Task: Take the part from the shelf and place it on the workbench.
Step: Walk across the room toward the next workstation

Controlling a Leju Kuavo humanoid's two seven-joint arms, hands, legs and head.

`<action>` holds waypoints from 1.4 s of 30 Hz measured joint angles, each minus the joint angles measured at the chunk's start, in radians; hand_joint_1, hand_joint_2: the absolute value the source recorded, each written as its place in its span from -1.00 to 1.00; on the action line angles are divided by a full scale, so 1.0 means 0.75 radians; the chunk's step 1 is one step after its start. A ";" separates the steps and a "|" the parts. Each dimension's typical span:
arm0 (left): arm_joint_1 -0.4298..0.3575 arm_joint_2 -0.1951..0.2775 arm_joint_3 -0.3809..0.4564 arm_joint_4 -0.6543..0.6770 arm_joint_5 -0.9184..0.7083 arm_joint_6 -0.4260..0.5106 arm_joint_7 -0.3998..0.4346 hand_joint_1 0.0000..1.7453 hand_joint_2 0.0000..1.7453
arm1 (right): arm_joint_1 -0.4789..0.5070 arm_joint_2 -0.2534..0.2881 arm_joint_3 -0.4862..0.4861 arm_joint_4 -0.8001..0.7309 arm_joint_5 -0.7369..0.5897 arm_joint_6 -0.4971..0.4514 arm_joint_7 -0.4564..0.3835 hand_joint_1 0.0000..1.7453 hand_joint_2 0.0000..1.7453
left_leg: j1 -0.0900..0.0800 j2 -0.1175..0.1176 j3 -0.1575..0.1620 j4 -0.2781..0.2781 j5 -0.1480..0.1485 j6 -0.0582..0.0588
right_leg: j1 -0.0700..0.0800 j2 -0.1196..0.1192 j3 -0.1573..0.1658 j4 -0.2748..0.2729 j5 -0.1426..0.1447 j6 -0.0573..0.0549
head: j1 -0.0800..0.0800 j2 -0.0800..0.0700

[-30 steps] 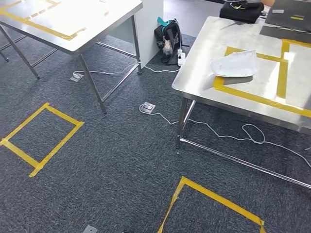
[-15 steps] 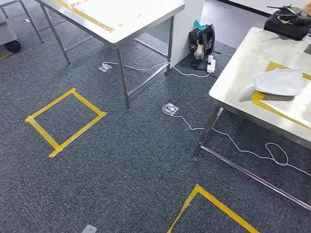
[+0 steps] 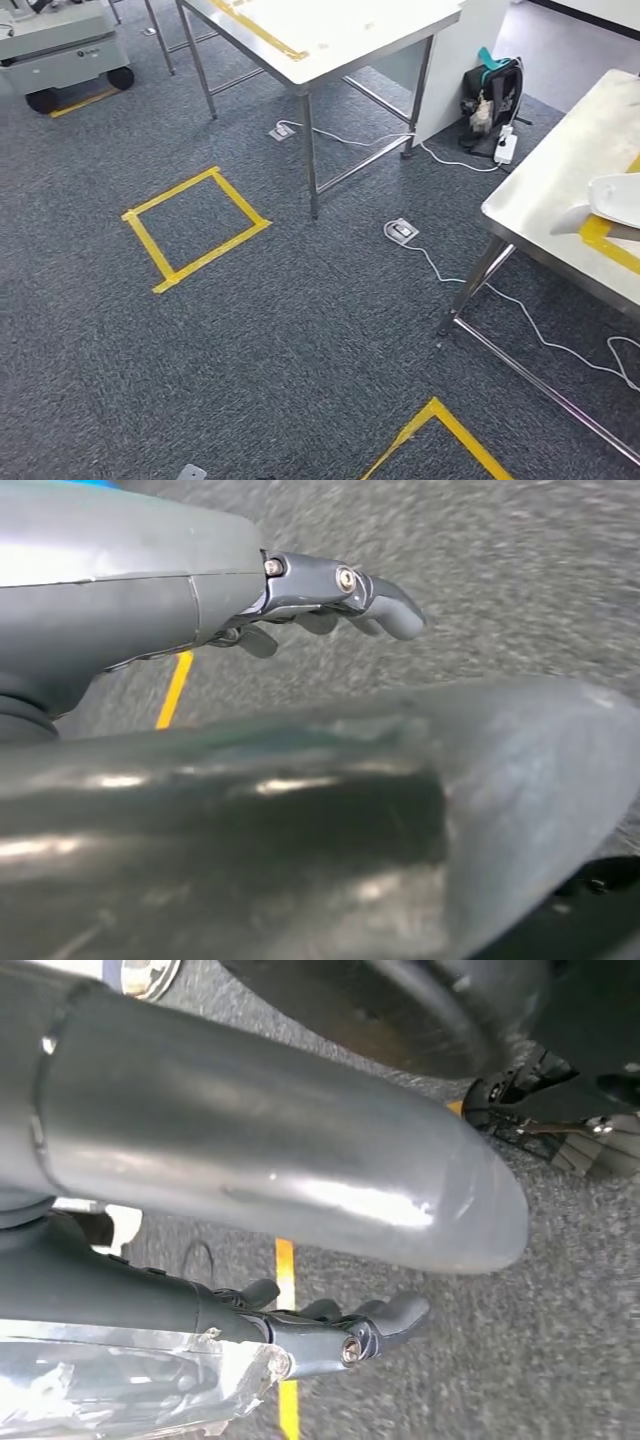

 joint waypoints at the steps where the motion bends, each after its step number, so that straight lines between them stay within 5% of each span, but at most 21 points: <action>1: 0.001 0.001 0.000 0.000 0.000 0.000 0.001 -1.00 -1.00 | -0.001 0.000 0.000 0.000 0.000 0.000 -0.002 -1.00 -1.00 | 0.001 0.008 0.033 -0.057 0.038 0.000 | 0.000 -0.017 0.003 0.000 -0.002 0.003 | 0.000 0.000; 3: -0.001 0.002 0.000 0.000 -0.001 0.000 0.002 -1.00 -1.00 | -0.003 0.002 0.001 0.000 0.001 0.000 -0.005 -1.00 -1.00 | -0.003 0.065 0.136 -0.239 0.114 0.003 | 0.005 -0.047 0.009 0.002 -0.012 0.014 | -0.002 0.000; 5: -0.007 0.002 0.000 0.000 -0.001 0.000 0.003 -1.00 -1.00 | -0.003 0.002 0.001 0.000 0.003 -0.001 -0.009 -1.00 -1.00 | -0.008 0.107 0.195 -0.348 0.138 0.017 | 0.014 -0.074 0.012 0.002 -0.024 0.029 | 0.001 0.000; 8: -0.002 0.003 0.000 0.000 -0.002 0.000 0.007 -1.00 -1.00 | -0.007 0.002 0.002 -0.001 0.004 -0.003 -0.013 -1.00 -1.00 | -0.011 0.071 0.198 -0.362 0.135 0.045 | 0.014 -0.097 0.029 0.004 -0.037 0.049 | 0.009 0.000; 10: 0.000 0.005 0.000 0.001 -0.002 0.000 0.009 -1.00 -1.00 | -0.008 0.002 0.002 -0.001 0.005 -0.003 -0.015 -1.00 -1.00 | -0.006 0.040 0.200 -0.366 0.139 0.063 | 0.009 -0.034 0.006 0.084 -0.084 0.060 | 0.015 0.000; 12: -0.004 0.005 0.001 0.001 -0.002 -0.001 0.010 -1.00 -1.00 | -0.004 0.003 0.002 -0.001 0.005 -0.004 -0.017 -1.00 -1.00 | -0.006 0.007 0.200 -0.367 0.139 0.075 | 0.009 0.041 -0.074 0.258 -0.172 0.061 | 0.023 0.000; 14: -0.005 0.005 0.001 0.001 -0.002 -0.001 0.009 -1.00 -1.00 | -0.002 0.003 0.002 -0.001 0.005 -0.004 -0.018 -1.00 -1.00 | -0.010 -0.031 0.201 -0.367 0.139 0.078 | 0.010 0.057 -0.150 0.392 -0.217 0.056 | 0.024 0.000; 16: -0.002 0.006 0.001 0.001 -0.003 -0.002 0.009 -1.00 -1.00 | -0.001 0.003 0.002 -0.001 0.004 -0.004 -0.019 -1.00 -1.00 | -0.012 -0.071 0.204 -0.366 0.139 0.078 | 0.011 0.065 -0.145 0.341 -0.155 0.048 | 0.024 0.000; 19: -0.003 0.003 0.001 0.001 -0.009 0.000 0.009 -1.00 -1.00 | -0.001 0.003 0.002 0.000 -0.005 -0.003 -0.021 -1.00 -1.00 | -0.013 -0.124 0.206 -0.364 0.140 0.071 | 0.003 0.151 -0.042 0.082 -0.022 0.039 | 0.024 0.000; 21: -0.003 -0.001 0.001 0.001 -0.014 0.003 0.010 -1.00 -1.00 | -0.003 0.003 0.002 0.000 -0.012 0.002 -0.026 -1.00 -1.00 | -0.011 -0.152 0.197 -0.364 0.147 0.056 | 0.002 0.188 -0.015 0.024 -0.013 0.036 | 0.023 0.000; 22: -0.002 -0.003 0.001 0.001 -0.015 0.004 0.010 -1.00 -1.00 | -0.004 0.002 0.002 0.000 -0.015 0.004 -0.028 -1.00 -1.00 | -0.007 -0.167 0.192 -0.366 0.152 0.046 | 0.004 0.175 -0.012 0.019 -0.010 0.031 | 0.022 0.000; 24: 0.002 -0.007 0.001 0.001 -0.016 0.006 0.010 -1.00 -1.00 | -0.003 0.001 0.001 0.000 -0.017 0.007 -0.029 -1.00 -1.00 | -0.005 -0.141 0.181 -0.357 0.146 0.031 | 0.005 0.142 -0.005 0.011 -0.001 0.014 | 0.020 0.000; 27: -0.005 -0.012 0.001 0.002 -0.017 0.006 0.011 -1.00 -1.00 | 0.005 -0.002 0.001 0.001 -0.019 0.012 -0.030 -1.00 -1.00 | -0.011 -0.023 0.090 -0.174 0.041 0.017 | 0.008 0.080 0.000 0.000 0.004 -0.002 | 0.014 0.000; 29: -0.007 -0.015 0.001 0.002 -0.016 0.005 0.011 -1.00 -1.00 | 0.008 -0.005 0.001 0.001 -0.019 0.018 -0.030 -1.00 -1.00 | -0.008 -0.004 0.015 -0.019 -0.017 0.010 | 0.010 0.037 0.001 0.000 0.001 -0.006 | 0.014 0.000; 30: -0.006 -0.016 0.001 0.002 -0.015 0.004 0.011 -1.00 -1.00 | 0.008 -0.007 0.001 0.001 -0.019 0.021 -0.030 -1.00 -1.00 | -0.007 -0.002 0.005 0.004 -0.012 0.009 | 0.010 0.017 0.002 0.000 -0.001 -0.007 | 0.013 0.000; 32: -0.002 -0.016 0.001 0.002 -0.012 0.000 0.011 -1.00 -1.00 | 0.006 -0.010 0.001 0.001 -0.017 0.023 -0.030 -1.00 -1.00 | -0.006 0.015 0.065 -0.103 0.062 0.010 | 0.010 -0.016 0.007 0.000 -0.006 -0.003 | 0.013 0.000; 34: -0.005 -0.016 0.001 0.002 -0.008 -0.004 0.010 -1.00 -1.00 | 0.005 -0.013 0.001 0.001 -0.014 0.024 -0.032 -1.00 -1.00 | -0.012 0.077 0.162 -0.280 0.127 0.016 | 0.016 -0.044 0.012 0.003 -0.016 0.007 | 0.012 0.000; 36: -0.011 -0.015 0.001 0.002 -0.002 -0.007 0.010 -1.00 -1.00 | 0.005 -0.018 0.001 0.001 -0.013 0.025 -0.034 -1.00 -1.00 | -0.020 0.111 0.204 -0.361 0.134 0.029 | 0.025 -0.071 0.015 0.002 -0.028 0.020 | 0.015 0.000; 38: -0.009 -0.013 0.002 0.002 0.003 -0.012 0.009 -1.00 -1.00 | 0.003 -0.021 0.001 0.001 -0.012 0.027 -0.036 -1.00 -1.00 | -0.021 0.083 0.205 -0.369 0.130 0.045 | 0.025 -0.094 0.025 -0.002 -0.038 0.031 | 0.017 0.000; 40: -0.003 -0.011 0.004 0.002 0.006 -0.015 0.010 -1.00 -1.00 | -0.001 -0.025 0.001 0.001 -0.010 0.028 -0.037 -1.00 -1.00 | -0.017 0.053 0.207 -0.372 0.133 0.060 | 0.019 -0.049 0.018 0.039 -0.069 0.044 | 0.021 0.000; 42: -0.006 -0.011 0.005 0.002 0.007 -0.016 0.010 -1.00 -1.00 | 0.001 -0.027 0.001 0.001 -0.009 0.030 -0.038 -1.00 -1.00 | -0.013 0.025 0.207 -0.374 0.136 0.074 | 0.016 0.028 -0.050 0.185 -0.142 0.052 | 0.028 0.000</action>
